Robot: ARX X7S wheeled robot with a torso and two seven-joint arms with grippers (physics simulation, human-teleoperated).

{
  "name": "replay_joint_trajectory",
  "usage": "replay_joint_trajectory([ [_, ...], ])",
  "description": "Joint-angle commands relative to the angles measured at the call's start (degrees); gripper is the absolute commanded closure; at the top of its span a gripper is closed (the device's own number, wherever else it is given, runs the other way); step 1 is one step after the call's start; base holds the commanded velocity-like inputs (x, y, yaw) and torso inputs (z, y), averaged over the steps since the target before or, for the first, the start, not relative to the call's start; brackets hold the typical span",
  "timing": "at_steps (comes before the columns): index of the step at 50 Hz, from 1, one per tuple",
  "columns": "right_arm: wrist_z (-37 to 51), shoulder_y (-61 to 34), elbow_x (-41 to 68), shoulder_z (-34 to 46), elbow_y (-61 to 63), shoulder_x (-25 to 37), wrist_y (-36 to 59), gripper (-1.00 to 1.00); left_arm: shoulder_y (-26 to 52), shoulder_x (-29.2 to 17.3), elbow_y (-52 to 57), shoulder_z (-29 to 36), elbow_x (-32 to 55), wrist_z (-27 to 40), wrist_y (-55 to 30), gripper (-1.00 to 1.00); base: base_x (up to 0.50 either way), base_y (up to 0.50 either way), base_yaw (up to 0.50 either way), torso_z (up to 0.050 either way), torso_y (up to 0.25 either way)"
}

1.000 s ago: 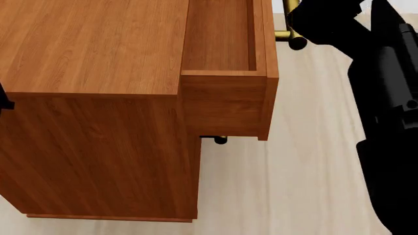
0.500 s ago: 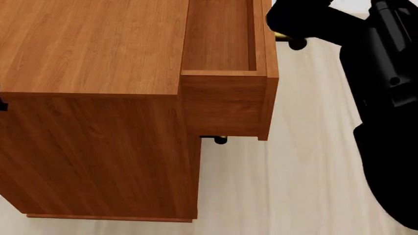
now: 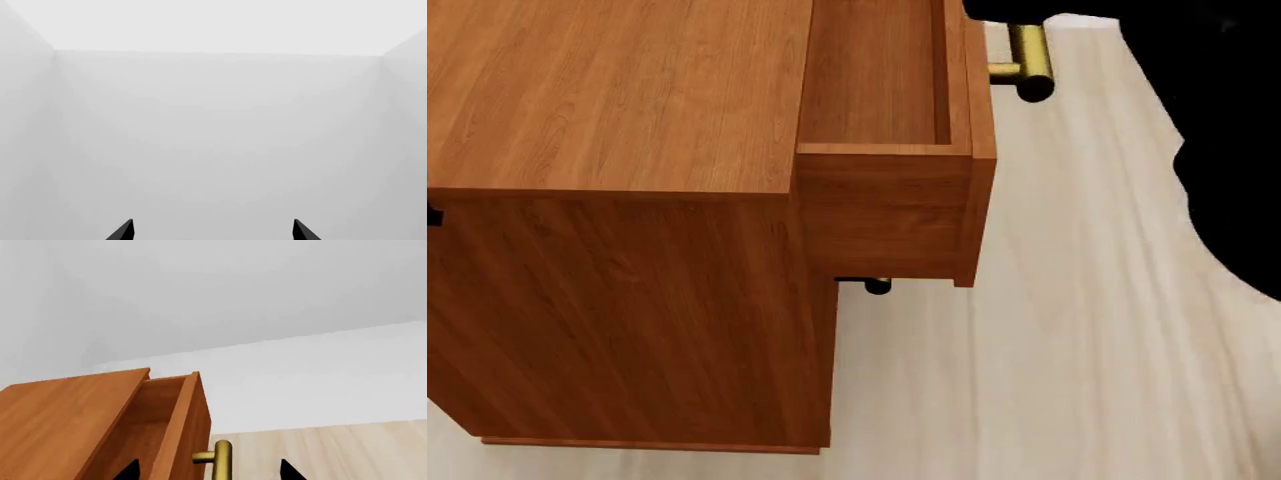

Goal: Close the bottom drawer of the cabinet and open the top drawer.

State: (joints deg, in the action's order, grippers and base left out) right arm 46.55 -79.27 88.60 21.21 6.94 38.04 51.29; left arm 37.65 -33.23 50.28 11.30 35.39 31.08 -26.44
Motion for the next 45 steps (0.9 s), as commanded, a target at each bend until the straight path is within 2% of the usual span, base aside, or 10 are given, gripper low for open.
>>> replay_joint_trajectory([
  [1, -3.1, -13.1, -1.3, 6.7, -11.5, -2.1, 9.3, -1.00, -0.1, -0.1, -0.2, 0.4, -0.3, -0.1, 0.5, -1.00, 0.00, 0.00, 0.00, 0.000, 0.000],
  [12, -9.2, -23.1, -6.1, 13.6, -22.0, -5.3, 15.8, -1.00, -1.0, -0.3, -0.2, 0.1, -0.3, -0.2, 1.3, -1.00, 0.00, 0.00, 0.00, 0.000, 0.000],
  [25, -16.7, -31.6, -11.2, 19.0, -33.4, -10.1, 18.3, -1.00, -1.7, 0.0, -0.7, 0.7, -1.0, -0.3, 2.3, -1.00, 0.00, 0.00, 0.00, 0.000, 0.000],
  [45, -39.6, -41.8, -25.1, 33.9, -55.9, -21.7, 15.6, -1.00, -2.3, -0.3, -1.6, 0.4, -1.1, -0.7, 3.6, -1.00, 0.00, 0.00, 0.00, 0.000, 0.000],
])
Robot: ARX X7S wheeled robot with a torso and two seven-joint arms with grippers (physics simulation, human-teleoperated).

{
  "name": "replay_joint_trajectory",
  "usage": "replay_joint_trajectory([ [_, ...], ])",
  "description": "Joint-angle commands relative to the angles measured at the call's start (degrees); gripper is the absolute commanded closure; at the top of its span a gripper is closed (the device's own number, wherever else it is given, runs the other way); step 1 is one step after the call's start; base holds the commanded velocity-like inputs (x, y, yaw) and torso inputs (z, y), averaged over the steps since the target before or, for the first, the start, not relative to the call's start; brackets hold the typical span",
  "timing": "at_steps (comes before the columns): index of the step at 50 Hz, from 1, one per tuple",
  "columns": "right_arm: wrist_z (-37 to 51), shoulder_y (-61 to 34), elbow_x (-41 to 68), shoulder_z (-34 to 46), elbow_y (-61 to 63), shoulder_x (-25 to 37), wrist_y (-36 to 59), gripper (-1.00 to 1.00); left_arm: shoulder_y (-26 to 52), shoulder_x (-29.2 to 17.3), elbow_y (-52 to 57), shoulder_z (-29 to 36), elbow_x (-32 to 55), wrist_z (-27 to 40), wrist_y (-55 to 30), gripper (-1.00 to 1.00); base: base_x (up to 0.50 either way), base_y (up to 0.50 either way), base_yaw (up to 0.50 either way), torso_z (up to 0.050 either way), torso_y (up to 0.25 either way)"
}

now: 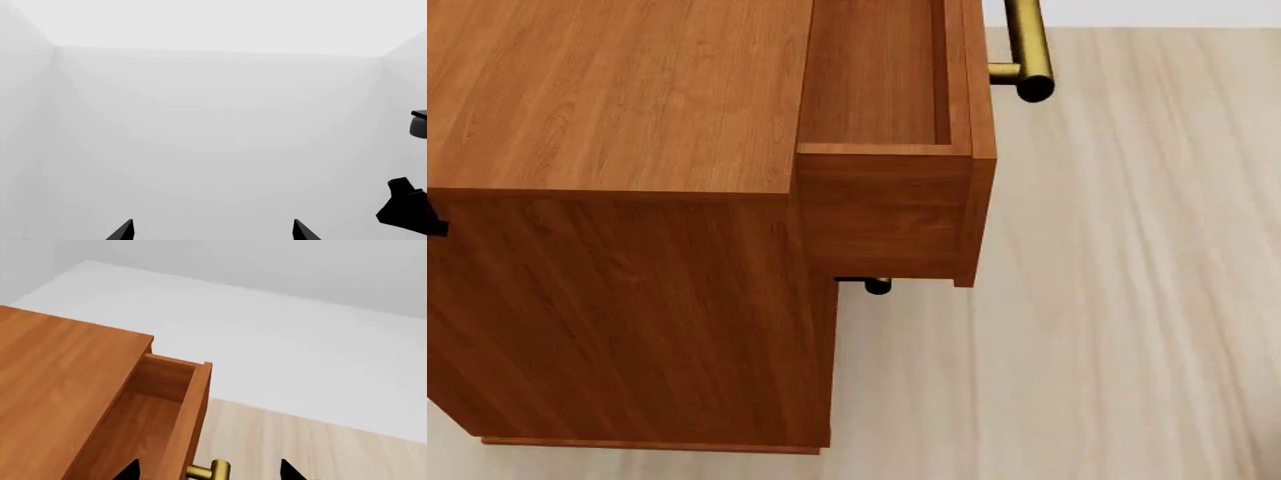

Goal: Close the bottom drawer of the cabinet and open the top drawer.

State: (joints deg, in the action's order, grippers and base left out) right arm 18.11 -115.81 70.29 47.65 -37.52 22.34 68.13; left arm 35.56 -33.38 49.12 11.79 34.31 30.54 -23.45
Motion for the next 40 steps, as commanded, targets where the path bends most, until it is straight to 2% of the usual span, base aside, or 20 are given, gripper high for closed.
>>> replay_joint_trajectory([
  [1, -11.9, -5.5, -7.0, 7.7, -12.3, -6.4, -1.4, -1.00, -0.2, -0.1, -0.5, -0.2, 0.1, -0.1, 0.6, -1.00, 0.00, 0.00, 0.00, 0.000, 0.000],
  [32, -31.9, -6.2, -19.0, 19.5, -36.2, -20.1, -10.6, -1.00, 0.1, -0.1, -0.8, 0.6, -0.2, 0.1, 0.9, -1.00, 0.00, 0.00, 0.00, 0.000, 0.000],
  [40, -33.4, -5.0, -21.4, 18.2, -37.3, -21.6, -11.0, -1.00, -0.7, -0.3, -1.5, 0.2, -0.4, -0.2, 1.9, -1.00, 0.00, 0.00, 0.00, 0.000, 0.000],
])
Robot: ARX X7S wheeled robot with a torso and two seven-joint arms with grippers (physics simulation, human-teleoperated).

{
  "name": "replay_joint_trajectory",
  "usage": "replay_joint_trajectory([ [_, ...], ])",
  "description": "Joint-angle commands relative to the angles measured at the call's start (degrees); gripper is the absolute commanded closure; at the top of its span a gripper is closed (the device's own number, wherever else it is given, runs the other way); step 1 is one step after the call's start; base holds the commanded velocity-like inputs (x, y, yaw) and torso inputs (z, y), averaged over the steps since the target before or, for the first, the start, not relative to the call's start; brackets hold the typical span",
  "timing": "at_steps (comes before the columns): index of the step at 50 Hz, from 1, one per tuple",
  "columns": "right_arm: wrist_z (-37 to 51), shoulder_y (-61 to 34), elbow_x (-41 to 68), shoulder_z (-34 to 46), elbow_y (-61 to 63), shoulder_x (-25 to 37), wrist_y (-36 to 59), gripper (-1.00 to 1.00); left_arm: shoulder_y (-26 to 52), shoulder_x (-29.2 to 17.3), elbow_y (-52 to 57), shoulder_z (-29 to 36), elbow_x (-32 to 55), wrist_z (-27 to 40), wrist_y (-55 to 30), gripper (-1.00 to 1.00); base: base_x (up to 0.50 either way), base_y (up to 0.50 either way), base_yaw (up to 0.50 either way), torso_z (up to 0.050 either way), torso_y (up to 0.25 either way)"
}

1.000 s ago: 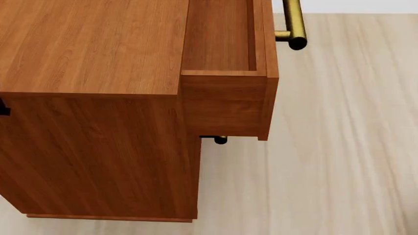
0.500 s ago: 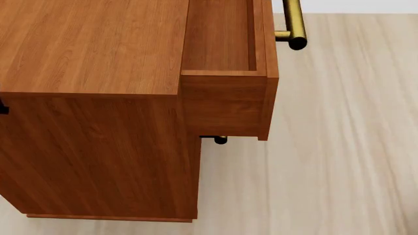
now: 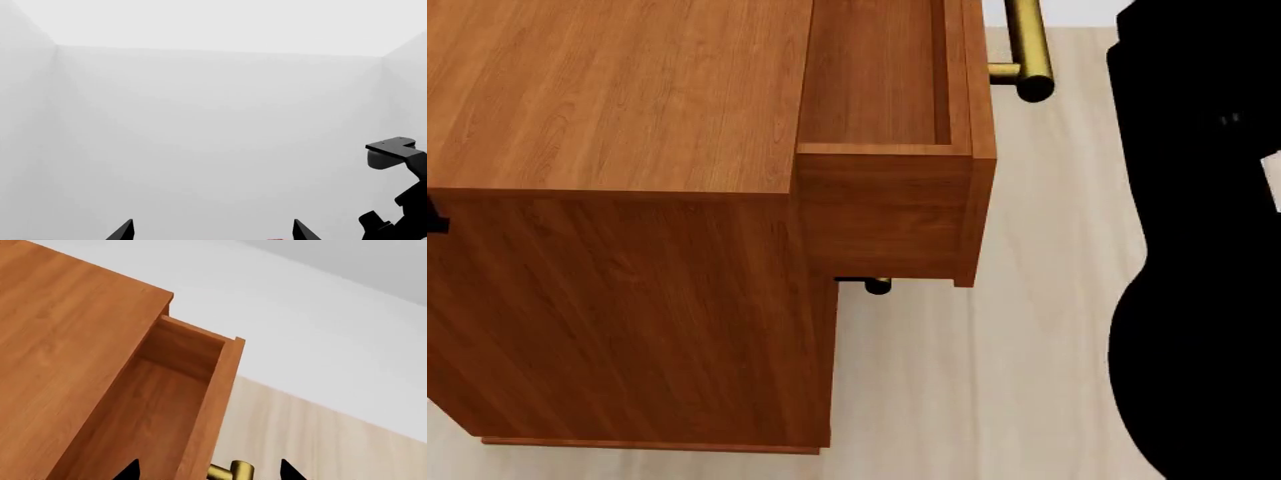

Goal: Close the bottom drawer of the cabinet and open the top drawer.

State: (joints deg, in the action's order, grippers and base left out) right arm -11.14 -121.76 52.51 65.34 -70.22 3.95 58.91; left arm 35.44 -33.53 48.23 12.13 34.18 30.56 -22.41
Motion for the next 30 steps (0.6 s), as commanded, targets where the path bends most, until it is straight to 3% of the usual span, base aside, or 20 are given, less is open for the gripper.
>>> replay_joint_trajectory([
  [1, -4.3, 1.2, -4.2, 0.4, -4.6, -3.3, -1.8, -1.00, -0.7, -0.2, -0.7, -0.2, -0.3, -0.3, 1.0, -1.00, 0.00, 0.00, 0.00, 0.000, 0.000],
  [12, -5.4, 3.5, -9.3, -2.9, -4.6, -3.9, -1.3, -1.00, -1.5, -0.4, -0.8, -0.5, -0.4, -0.2, 1.6, -1.00, 0.00, 0.00, 0.00, 0.000, 0.000],
  [30, -6.1, 6.2, -10.9, -1.8, -4.6, -3.9, -0.8, -1.00, -1.9, -0.8, -1.1, -0.8, -0.5, -0.3, 2.3, -1.00, 0.00, 0.00, 0.00, 0.000, 0.000],
])
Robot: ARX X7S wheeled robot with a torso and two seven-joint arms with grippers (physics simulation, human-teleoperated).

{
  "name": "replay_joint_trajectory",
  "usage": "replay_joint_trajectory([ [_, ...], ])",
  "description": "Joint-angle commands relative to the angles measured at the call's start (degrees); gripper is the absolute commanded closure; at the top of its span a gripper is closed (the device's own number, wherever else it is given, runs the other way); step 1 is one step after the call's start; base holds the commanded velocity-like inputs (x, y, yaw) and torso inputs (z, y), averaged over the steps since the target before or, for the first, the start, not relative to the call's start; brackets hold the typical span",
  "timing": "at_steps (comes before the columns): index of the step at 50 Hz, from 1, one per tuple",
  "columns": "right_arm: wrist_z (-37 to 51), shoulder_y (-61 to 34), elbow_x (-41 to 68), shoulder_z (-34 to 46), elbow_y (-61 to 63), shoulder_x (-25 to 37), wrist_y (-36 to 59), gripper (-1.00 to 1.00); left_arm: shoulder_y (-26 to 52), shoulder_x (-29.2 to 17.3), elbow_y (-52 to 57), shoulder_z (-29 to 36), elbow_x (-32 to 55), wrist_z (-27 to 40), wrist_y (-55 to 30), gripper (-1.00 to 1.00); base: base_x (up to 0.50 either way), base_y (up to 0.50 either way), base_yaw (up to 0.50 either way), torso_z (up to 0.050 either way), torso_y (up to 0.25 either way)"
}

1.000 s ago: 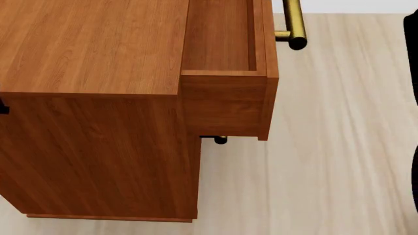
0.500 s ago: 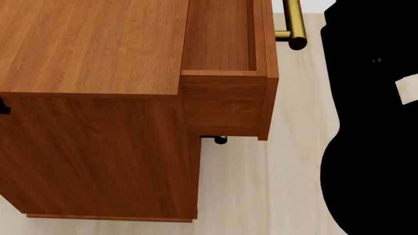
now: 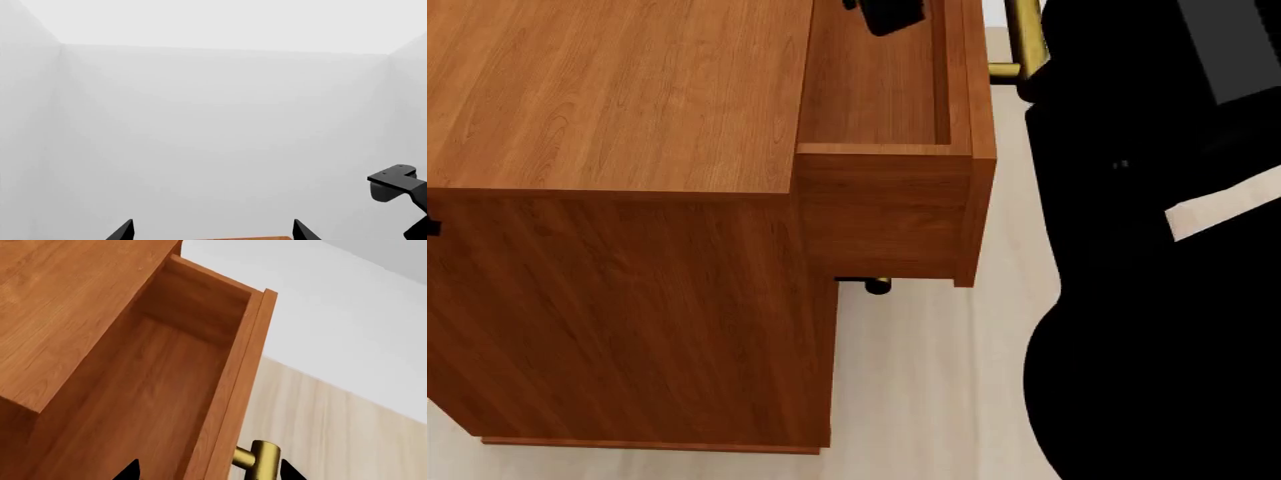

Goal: Close the bottom drawer of the cabinet and open the top drawer.

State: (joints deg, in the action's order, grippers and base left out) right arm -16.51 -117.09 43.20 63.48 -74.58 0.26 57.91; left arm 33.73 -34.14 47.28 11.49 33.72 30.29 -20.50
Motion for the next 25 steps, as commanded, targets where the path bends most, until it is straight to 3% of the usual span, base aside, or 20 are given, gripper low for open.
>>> replay_joint_trajectory([
  [1, -0.7, 1.6, -1.7, -0.1, -0.3, -0.2, 0.1, -1.00, -0.2, -0.2, -0.1, -0.1, -0.1, 0.0, 0.4, -1.00, 0.00, 0.00, 0.00, 0.000, 0.000],
  [25, -4.4, 5.0, -23.2, -13.5, -0.3, 0.4, 2.9, -1.00, 0.4, -0.5, 0.0, -0.2, 0.6, 0.4, 0.0, -1.00, 0.00, 0.00, 0.00, 0.000, 0.000],
])
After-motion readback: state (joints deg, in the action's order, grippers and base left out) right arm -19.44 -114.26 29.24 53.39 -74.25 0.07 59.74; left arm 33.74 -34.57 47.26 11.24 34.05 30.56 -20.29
